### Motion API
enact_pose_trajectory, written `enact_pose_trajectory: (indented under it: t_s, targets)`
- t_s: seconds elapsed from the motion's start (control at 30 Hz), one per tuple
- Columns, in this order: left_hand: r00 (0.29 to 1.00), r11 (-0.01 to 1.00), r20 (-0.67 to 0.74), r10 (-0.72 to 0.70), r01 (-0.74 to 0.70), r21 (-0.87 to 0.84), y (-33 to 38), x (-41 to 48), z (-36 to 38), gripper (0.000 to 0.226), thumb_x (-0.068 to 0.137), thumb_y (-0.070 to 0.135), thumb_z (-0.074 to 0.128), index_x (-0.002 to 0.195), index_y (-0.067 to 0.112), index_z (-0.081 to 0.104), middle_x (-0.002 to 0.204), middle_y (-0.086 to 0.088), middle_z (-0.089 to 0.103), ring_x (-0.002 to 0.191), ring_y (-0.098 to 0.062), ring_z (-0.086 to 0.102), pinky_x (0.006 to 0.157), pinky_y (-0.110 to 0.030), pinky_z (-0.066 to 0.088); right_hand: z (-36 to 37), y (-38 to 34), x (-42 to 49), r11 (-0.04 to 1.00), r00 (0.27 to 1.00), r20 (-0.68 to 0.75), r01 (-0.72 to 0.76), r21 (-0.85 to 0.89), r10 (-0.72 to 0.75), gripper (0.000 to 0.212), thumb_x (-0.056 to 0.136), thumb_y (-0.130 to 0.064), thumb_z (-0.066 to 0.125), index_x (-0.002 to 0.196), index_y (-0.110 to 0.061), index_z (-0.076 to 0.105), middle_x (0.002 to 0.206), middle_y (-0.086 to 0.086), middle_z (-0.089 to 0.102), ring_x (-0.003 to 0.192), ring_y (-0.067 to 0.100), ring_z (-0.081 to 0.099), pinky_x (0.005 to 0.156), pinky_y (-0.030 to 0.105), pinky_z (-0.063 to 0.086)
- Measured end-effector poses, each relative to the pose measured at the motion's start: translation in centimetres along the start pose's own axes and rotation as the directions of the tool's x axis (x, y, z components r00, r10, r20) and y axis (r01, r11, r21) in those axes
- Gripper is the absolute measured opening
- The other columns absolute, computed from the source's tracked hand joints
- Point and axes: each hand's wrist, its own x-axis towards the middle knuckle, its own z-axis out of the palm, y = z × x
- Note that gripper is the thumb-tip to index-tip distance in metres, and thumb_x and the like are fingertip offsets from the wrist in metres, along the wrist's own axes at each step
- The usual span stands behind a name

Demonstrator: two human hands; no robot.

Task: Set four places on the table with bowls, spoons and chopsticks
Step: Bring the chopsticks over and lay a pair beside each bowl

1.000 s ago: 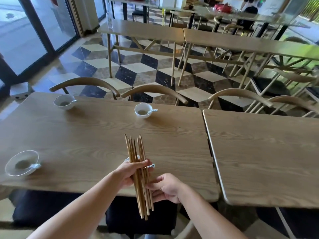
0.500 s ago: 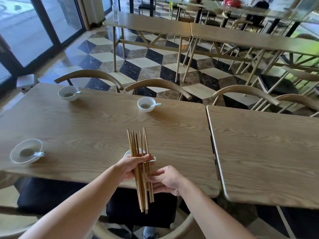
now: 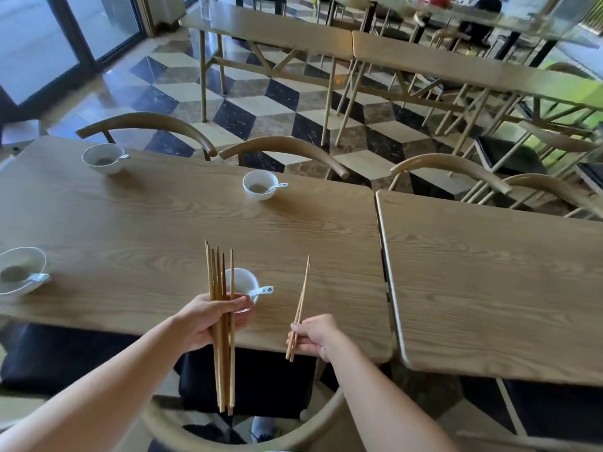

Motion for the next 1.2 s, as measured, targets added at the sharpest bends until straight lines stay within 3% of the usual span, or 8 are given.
enact_pose_trajectory:
  t_s: [0.13, 0.27, 0.4, 0.5, 0.57, 0.7, 0.97, 1.2]
  targets:
    - [0.999, 1.000, -0.042, 0.010, -0.009, 0.005, -0.1, 0.1, -0.5, 0.030, 0.084, 0.005, 0.072, 0.112, -0.006, 0.068, 0.108, -0.021, 0.075, 0.096, -0.034, 0.075, 0.067, -0.037, 0.063, 3.0, -0.3, 1.9, 0.996, 0.998, 0.023, -0.050, -0.071, 0.052, 0.015, 0.092, 0.002, 0.060, 0.091, -0.007, 0.049, 0.072, 0.012, 0.059, 0.060, 0.019, 0.058, 0.060, 0.041, 0.054]
    - [0.996, 1.000, -0.091, 0.015, -0.017, -0.014, 0.3, 0.2, -0.9, 0.024, 0.084, 0.006, 0.073, 0.105, -0.007, 0.070, 0.106, -0.021, 0.075, 0.093, -0.033, 0.075, 0.065, -0.035, 0.062, 4.8, -0.3, 3.3, 0.992, 0.998, -0.061, -0.016, -0.124, 0.009, 0.018, 0.093, 0.000, 0.059, 0.106, -0.006, 0.048, 0.077, 0.006, 0.049, 0.062, 0.013, 0.051, 0.048, 0.034, 0.047]
    - [0.995, 1.000, -0.098, 0.000, -0.003, -0.027, 0.1, 0.1, -1.4, 0.042, 0.072, 0.010, 0.078, 0.109, -0.008, 0.069, 0.108, -0.021, 0.075, 0.097, -0.034, 0.074, 0.069, -0.037, 0.063, 4.9, 0.1, 5.3, 0.947, 0.977, -0.191, 0.024, -0.321, -0.090, 0.016, 0.086, -0.007, 0.067, 0.084, -0.007, 0.051, 0.101, 0.012, 0.062, 0.084, 0.027, 0.064, 0.076, 0.047, 0.059]
    - [0.996, 0.999, -0.093, -0.015, 0.011, -0.043, -0.3, 0.0, -1.6, 0.044, 0.072, 0.010, 0.077, 0.111, -0.007, 0.067, 0.109, -0.020, 0.075, 0.098, -0.034, 0.074, 0.069, -0.038, 0.063, 4.8, 0.2, 5.7, 0.826, 0.941, -0.248, 0.055, -0.561, -0.231, 0.024, 0.079, -0.022, 0.075, 0.092, -0.008, 0.062, 0.102, 0.012, 0.068, 0.089, 0.032, 0.070, 0.075, 0.046, 0.060]
    - [0.995, 0.999, -0.095, -0.019, 0.014, -0.050, -0.6, -0.1, -1.8, 0.040, 0.078, 0.008, 0.075, 0.113, -0.008, 0.066, 0.108, -0.020, 0.075, 0.098, -0.034, 0.074, 0.068, -0.038, 0.063, 4.7, 0.2, 5.9, 0.772, 0.926, -0.244, 0.074, -0.631, -0.288, 0.025, 0.077, -0.028, 0.077, 0.084, -0.012, 0.059, 0.096, 0.008, 0.064, 0.085, 0.031, 0.071, 0.073, 0.046, 0.061]
    - [0.993, 0.998, -0.116, -0.028, 0.022, -0.055, -0.7, -0.6, -1.8, 0.029, 0.088, 0.005, 0.069, 0.113, -0.009, 0.065, 0.106, -0.021, 0.075, 0.095, -0.033, 0.075, 0.067, -0.038, 0.064, 4.9, 0.3, 6.1, 0.751, 0.920, -0.235, 0.090, -0.654, -0.315, 0.034, 0.080, -0.028, 0.075, 0.073, -0.017, 0.044, 0.092, 0.006, 0.060, 0.082, 0.030, 0.071, 0.072, 0.046, 0.061]
    - [0.990, 0.998, -0.138, -0.021, 0.012, -0.064, 0.0, -1.1, -1.4, 0.029, 0.087, 0.003, 0.069, 0.113, -0.010, 0.065, 0.107, -0.023, 0.075, 0.093, -0.034, 0.075, 0.063, -0.035, 0.063, 5.5, 0.7, 6.4, 0.803, 0.917, -0.236, 0.131, -0.581, -0.321, 0.028, 0.081, -0.026, 0.076, 0.091, -0.006, 0.059, 0.103, 0.012, 0.064, 0.086, 0.034, 0.069, 0.076, 0.047, 0.059]
    - [0.992, 0.999, -0.117, -0.041, 0.039, -0.018, -0.1, -1.3, -2.1, 0.047, 0.072, 0.010, 0.076, 0.114, -0.008, 0.066, 0.108, -0.022, 0.075, 0.098, -0.034, 0.074, 0.075, -0.042, 0.063, 6.3, 0.8, 7.1, 0.764, 0.911, -0.220, 0.141, -0.630, -0.349, 0.016, 0.084, -0.019, 0.069, 0.084, -0.011, 0.055, 0.102, 0.013, 0.066, 0.087, 0.034, 0.070, 0.074, 0.046, 0.060]
